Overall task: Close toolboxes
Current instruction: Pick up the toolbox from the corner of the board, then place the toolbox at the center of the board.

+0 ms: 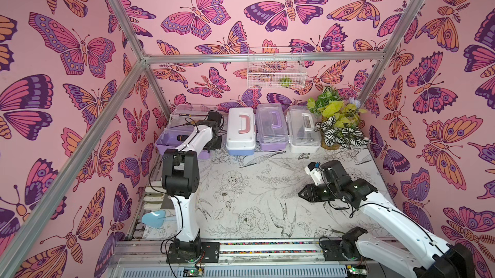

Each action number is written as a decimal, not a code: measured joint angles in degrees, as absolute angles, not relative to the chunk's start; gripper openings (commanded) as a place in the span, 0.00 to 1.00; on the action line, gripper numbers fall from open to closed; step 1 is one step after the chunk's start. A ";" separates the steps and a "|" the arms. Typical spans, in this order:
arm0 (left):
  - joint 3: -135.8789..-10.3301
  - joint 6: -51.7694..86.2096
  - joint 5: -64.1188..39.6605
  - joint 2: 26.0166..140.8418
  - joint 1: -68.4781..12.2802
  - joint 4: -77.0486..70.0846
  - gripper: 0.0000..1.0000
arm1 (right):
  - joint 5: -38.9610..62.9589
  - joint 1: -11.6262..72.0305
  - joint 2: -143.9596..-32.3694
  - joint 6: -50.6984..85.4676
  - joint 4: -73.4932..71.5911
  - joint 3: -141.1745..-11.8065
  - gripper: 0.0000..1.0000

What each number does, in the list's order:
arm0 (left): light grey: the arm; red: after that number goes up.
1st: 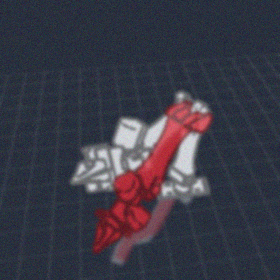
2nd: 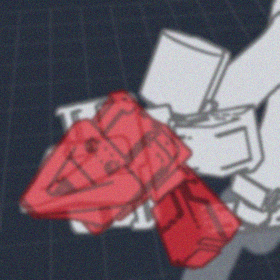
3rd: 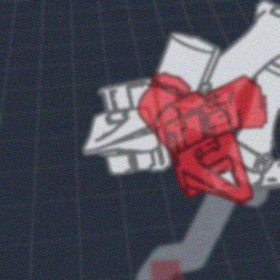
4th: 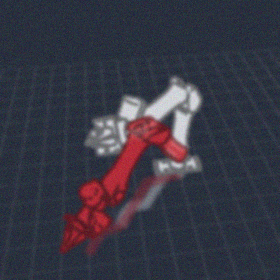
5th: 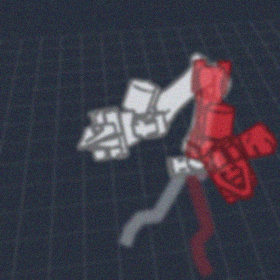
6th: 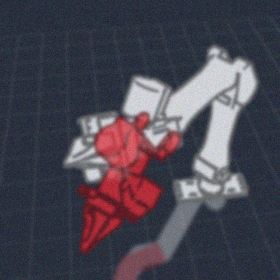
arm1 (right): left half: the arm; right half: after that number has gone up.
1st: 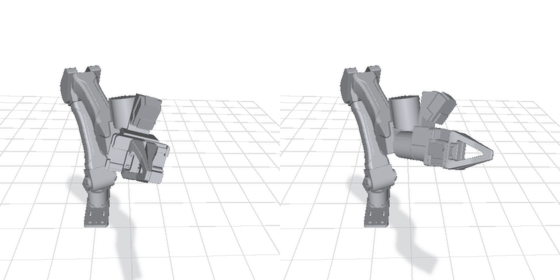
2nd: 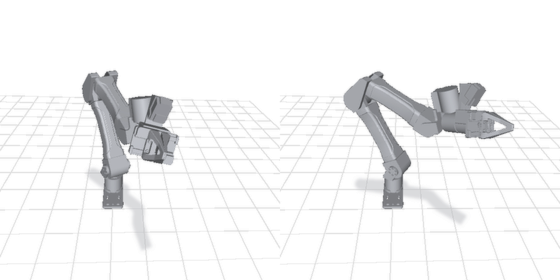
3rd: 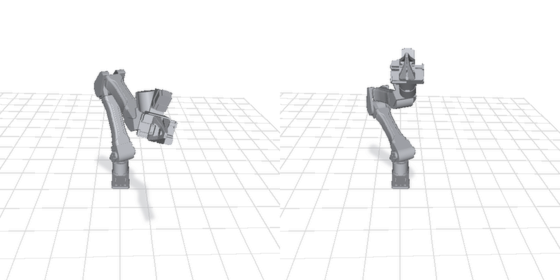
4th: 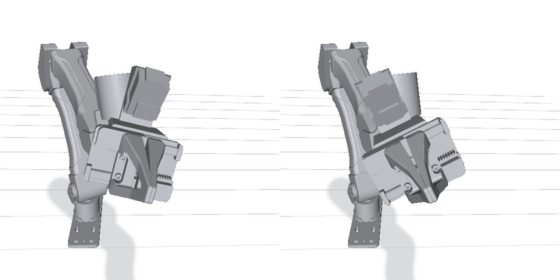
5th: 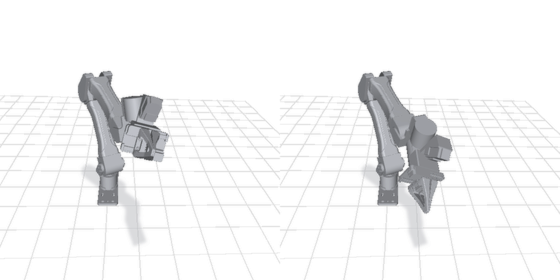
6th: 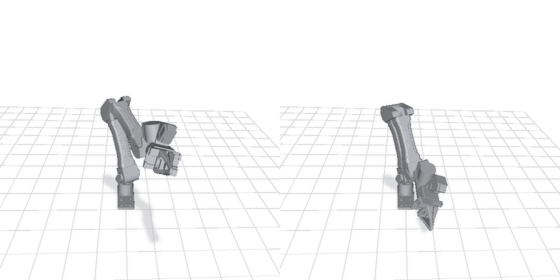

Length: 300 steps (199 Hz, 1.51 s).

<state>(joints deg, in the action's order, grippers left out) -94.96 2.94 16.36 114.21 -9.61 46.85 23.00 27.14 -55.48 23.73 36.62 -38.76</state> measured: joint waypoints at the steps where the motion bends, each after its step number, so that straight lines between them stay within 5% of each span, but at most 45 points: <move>1: -94.91 2.94 16.40 114.06 -9.67 46.89 0.00 | 23.00 27.14 -55.48 23.73 36.62 -38.76 0.35; 138: -85.01 5.96 22.22 87.48 -22.72 50.98 0.00 | 22.76 27.14 -52.97 23.92 38.63 -41.08 0.35; 213: -79.33 17.50 19.09 73.01 -43.16 60.97 0.00 | 21.67 21.17 -52.90 24.23 42.89 -51.40 0.35; 300: -69.47 33.58 21.08 71.33 -71.68 60.64 0.00 | 21.58 17.32 -54.65 23.94 46.98 -53.87 0.35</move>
